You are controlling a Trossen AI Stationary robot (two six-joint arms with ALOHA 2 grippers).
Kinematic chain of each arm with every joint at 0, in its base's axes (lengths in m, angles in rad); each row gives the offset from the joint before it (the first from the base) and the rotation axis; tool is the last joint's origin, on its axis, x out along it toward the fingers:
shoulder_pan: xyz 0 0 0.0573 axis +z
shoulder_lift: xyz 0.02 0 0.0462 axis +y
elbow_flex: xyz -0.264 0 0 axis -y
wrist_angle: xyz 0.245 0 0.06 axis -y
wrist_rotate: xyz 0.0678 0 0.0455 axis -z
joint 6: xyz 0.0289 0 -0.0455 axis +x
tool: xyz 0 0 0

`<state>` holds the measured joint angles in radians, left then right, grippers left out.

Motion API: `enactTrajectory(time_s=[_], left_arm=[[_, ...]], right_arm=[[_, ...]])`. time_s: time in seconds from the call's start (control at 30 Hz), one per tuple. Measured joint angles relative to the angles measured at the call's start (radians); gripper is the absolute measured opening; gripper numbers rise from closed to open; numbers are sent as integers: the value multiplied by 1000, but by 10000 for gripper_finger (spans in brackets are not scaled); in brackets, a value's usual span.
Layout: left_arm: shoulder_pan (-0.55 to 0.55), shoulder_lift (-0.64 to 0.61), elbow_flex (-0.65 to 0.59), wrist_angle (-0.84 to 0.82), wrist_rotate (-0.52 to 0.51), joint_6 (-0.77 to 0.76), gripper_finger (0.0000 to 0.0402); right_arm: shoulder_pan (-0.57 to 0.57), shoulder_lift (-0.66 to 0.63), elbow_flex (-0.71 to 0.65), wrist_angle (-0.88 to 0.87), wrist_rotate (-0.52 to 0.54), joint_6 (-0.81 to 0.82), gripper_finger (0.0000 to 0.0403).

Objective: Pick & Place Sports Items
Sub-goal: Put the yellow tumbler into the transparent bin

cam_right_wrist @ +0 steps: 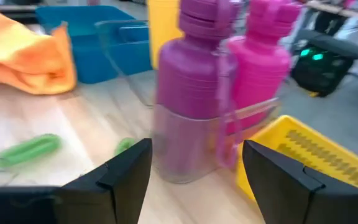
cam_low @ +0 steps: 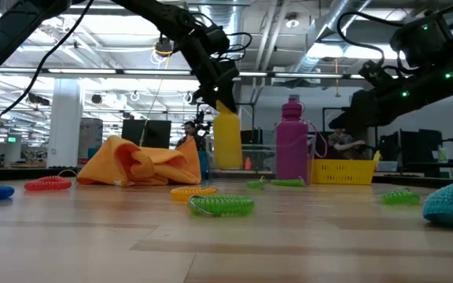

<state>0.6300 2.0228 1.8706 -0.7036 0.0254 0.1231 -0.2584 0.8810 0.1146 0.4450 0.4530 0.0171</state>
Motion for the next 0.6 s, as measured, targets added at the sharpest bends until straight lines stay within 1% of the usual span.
enactTrajectory(time_s=[0.13, 0.3, 0.4, 0.6], left_arm=[[-4, 0, 0, -7, -1, 0, 216], [-4, 0, 0, -7, -1, 0, 206], [-4, 0, 0, -7, -2, -1, 208], [-4, 0, 0, -7, -3, -16, 233]], right_arm=[[0, 0, 0, 0, -75, 50, 244], [4, 0, 0, -1, -133, 84, 244], [18, 0, 0, -11, -136, 85, 244], [37, 0, 0, -23, -138, 104, 244]])
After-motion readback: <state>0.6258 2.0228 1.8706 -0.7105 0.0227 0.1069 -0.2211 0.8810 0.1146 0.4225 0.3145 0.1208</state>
